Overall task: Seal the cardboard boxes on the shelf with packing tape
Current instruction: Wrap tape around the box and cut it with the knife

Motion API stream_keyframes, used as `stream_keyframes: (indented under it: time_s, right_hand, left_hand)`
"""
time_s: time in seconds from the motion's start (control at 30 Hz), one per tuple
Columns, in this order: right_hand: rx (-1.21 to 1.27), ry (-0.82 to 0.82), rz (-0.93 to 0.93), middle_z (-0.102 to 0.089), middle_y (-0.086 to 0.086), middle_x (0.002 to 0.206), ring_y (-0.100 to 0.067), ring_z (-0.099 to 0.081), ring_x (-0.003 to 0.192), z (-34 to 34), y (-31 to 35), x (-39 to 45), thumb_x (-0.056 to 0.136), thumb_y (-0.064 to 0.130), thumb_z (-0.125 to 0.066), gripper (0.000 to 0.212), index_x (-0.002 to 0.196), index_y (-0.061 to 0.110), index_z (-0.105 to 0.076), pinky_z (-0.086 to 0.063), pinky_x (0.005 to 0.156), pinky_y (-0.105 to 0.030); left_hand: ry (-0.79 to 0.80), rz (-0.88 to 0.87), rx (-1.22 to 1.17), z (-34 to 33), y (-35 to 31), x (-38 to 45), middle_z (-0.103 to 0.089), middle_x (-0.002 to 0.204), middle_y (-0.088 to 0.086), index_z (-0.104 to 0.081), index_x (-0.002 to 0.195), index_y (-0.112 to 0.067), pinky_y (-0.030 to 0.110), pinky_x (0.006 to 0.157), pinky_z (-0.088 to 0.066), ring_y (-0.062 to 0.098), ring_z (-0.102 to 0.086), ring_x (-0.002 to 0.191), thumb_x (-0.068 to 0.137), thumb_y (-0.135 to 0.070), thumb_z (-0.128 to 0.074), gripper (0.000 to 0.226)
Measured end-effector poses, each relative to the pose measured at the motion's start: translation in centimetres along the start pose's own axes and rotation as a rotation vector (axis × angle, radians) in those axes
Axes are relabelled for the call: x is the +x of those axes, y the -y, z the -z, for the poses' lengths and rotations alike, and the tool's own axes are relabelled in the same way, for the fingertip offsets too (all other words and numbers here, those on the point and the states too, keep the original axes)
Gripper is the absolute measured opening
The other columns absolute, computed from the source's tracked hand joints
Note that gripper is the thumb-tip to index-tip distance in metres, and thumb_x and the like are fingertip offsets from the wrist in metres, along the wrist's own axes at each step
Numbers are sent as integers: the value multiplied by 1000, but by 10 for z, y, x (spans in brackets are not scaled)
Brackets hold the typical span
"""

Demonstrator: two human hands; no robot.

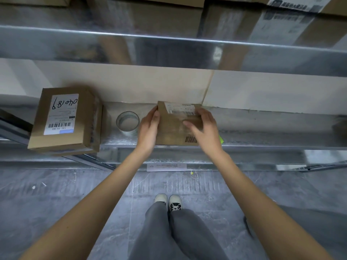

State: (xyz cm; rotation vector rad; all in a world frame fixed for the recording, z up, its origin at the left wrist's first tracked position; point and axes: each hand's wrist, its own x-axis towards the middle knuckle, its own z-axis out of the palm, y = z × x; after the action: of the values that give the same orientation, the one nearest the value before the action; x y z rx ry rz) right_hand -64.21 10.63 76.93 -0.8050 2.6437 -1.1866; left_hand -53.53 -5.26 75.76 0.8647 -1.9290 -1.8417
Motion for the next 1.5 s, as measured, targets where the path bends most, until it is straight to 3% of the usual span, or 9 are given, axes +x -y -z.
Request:
stream_keyframes:
  time_s: [0.27,0.4,0.53,0.93,1.13,1.23,1.33,1.43,1.5]
  right_hand:
    - [-334,219,-95,-42,-6,133,-30,-53,113,-5,-7,25,95,58,-42,58,135,17,-44,-48,87,-42]
    - [-555,210,114,-17,1,161,-20,-14,148,-17,9,28,102,48,-29,57,153,24,-22,-14,117,-45]
    - [-684,396,275,-7,3,163,-9,0,149,-34,24,15,100,43,-7,61,155,16,-11,6,119,-47]
    - [-671,389,402,-18,-6,161,-18,-15,148,-27,3,-57,100,45,-17,65,154,9,-16,-11,120,-46]
    - [-377,316,348,-1,2,162,-12,7,149,-9,-3,-53,99,47,-41,71,155,18,-8,3,122,-38]
    - [-85,199,7,2,1,163,-16,-1,150,-3,-19,-51,88,48,-63,92,155,28,-3,-13,120,-38]
    - [272,157,-251,-28,1,157,-16,-29,143,2,-27,-44,80,41,-75,94,152,26,-17,-33,114,-37]
    - [322,137,-287,-54,1,138,-14,-50,128,4,-28,-39,80,36,-77,74,143,19,-40,-42,95,-15]
    - [295,62,-286,-60,3,130,-13,-56,120,3,-25,-36,77,51,-74,70,135,21,-50,-46,91,-21]
  left_hand:
    - [96,113,370,-12,20,22,-46,120,19,-47,137,-18,34,102,-40,31,-50,115,95,-48,-42,53]
    - [60,94,109,-22,14,16,-49,121,6,-44,130,-6,10,90,-34,18,-50,114,100,-31,-41,40]
    - [118,99,58,-19,17,18,-47,122,6,-34,135,0,-2,78,-35,13,-45,112,106,-15,-32,33]
    - [103,151,26,-24,20,24,-52,114,5,-41,123,-9,3,75,-40,11,-51,101,106,-19,-35,21]
    - [116,197,10,-19,15,19,-53,121,3,-42,133,-7,15,87,-40,14,-50,111,106,-27,-36,34]
    - [54,233,-43,-13,19,16,-54,134,9,-41,138,-6,37,108,-39,24,-50,125,100,-50,-40,58]
    - [60,321,-131,-9,31,10,-59,132,8,-51,131,-24,51,105,-42,31,-53,126,86,-74,-36,69]
    - [37,346,-237,-6,23,-2,-56,138,0,-46,136,-22,41,101,-46,21,-54,126,85,-67,-36,70]
    - [11,309,-240,-5,19,-6,-58,134,10,-47,134,-10,31,88,-51,25,-58,120,94,-58,-34,65]
